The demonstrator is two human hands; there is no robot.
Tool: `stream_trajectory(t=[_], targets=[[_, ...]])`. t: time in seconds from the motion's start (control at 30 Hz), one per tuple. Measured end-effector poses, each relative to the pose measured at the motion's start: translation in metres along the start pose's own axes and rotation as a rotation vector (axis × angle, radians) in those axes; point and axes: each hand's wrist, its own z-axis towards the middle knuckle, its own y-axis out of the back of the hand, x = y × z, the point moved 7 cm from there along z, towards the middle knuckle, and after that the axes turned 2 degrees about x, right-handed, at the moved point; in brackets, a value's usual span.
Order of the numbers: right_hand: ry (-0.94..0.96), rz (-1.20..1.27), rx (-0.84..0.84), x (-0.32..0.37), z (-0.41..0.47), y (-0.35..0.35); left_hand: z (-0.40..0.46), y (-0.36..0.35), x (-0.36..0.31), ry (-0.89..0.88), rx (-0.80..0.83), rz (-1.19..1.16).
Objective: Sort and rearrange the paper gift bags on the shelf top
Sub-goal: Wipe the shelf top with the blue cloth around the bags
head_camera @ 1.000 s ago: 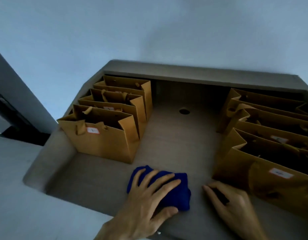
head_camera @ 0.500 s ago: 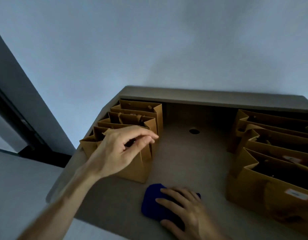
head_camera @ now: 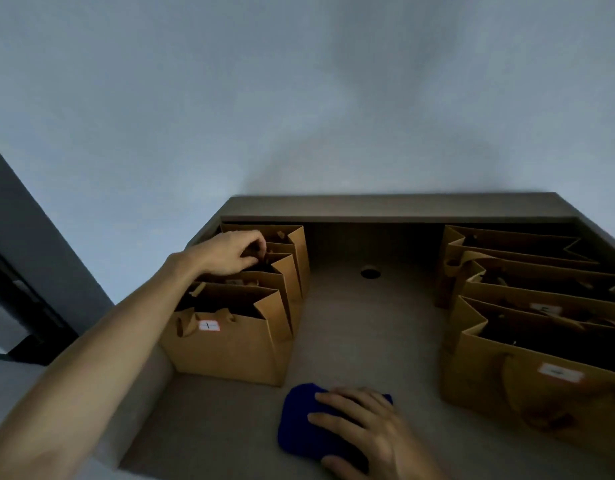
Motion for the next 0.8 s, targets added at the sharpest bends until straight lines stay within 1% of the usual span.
stream_trajectory(t=[0.1,0.2,0.27,0.4,0.63,0.8], targets=[[0.038,-0.021,-0.044,0.002,0.001,-0.001,0.004,-0.001,0.001,-0.008,-0.032,0.105],[0.044,-0.014,-0.076,0.001,0.0,-0.001,0.011,0.005,-0.008,-0.015,-0.061,0.138],[0.031,-0.01,-0.038,-0.002,0.002,-0.002,0.017,0.01,-0.022,-0.044,-0.052,0.124],[0.078,0.112,-0.052,-0.001,0.003,-0.002,0.033,0.018,-0.069,-0.139,-0.074,0.104],[0.059,0.155,-0.097,-0.001,0.0,-0.004,0.072,0.012,-0.169,-0.292,-0.102,0.169],[0.032,0.18,-0.116,-0.002,-0.003,-0.007,0.089,0.0,-0.219,-0.372,-0.094,0.188]])
